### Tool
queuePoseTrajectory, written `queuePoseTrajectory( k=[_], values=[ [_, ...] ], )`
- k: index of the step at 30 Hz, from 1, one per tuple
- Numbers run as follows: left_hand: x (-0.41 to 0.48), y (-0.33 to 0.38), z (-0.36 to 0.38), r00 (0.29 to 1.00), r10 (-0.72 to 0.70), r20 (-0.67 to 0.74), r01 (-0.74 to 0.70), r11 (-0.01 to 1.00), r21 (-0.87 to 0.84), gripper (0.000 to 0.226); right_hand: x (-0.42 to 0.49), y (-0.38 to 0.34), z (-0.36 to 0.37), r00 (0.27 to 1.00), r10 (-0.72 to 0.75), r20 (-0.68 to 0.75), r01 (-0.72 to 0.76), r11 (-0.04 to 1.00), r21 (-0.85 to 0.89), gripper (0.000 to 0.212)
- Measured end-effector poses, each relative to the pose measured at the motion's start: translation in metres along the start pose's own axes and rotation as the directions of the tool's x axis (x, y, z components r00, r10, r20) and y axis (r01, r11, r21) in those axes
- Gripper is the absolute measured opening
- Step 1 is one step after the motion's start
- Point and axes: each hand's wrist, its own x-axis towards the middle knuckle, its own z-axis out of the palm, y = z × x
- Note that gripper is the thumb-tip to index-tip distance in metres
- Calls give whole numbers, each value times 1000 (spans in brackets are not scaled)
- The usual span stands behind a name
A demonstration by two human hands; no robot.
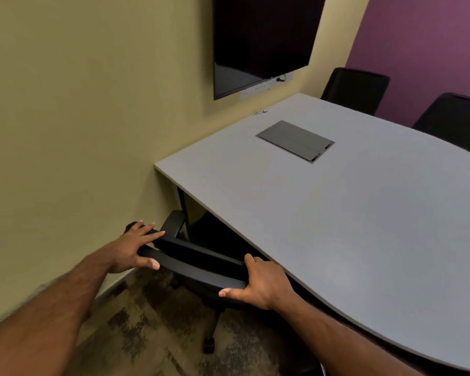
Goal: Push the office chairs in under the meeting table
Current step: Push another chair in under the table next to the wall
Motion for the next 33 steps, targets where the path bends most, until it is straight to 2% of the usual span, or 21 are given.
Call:
queuePoseTrajectory(
  k=[8, 11, 14, 17, 21, 24, 33],
  values=[
    [55, -48, -46, 995, 102, -21, -102, 995, 19, 113, 42, -45, 2, 988, 137, -74, -136, 990, 19, 101],
    [70, -50, -49, 996, 69, -47, -69, 998, 7, 130, 58, -61, 1, 982, 168, -87, -165, 986, 35, 99],
    [93, -43, -46, 997, 12, -74, -11, 1000, 10, 137, 70, -74, -1, 977, 187, -104, -182, 982, 51, 95],
    [120, -48, -43, 992, -5, -124, 9, 999, 31, 134, 81, -83, -2, 968, 224, -109, -218, 974, 64, 89],
    [155, -76, -45, 974, 68, -215, -37, 988, 148, 123, 95, -90, -3, 962, 240, -127, -230, 969, 85, 81],
    [180, -91, -47, 962, 89, -257, -48, 986, 162, 117, 106, -90, -2, 957, 257, -138, -243, 964, 111, 78],
    [213, -87, -60, 968, 81, -236, -42, 985, 165, 122, 137, -76, -1, 939, 309, -153, -289, 948, 135, 74]
  ],
)
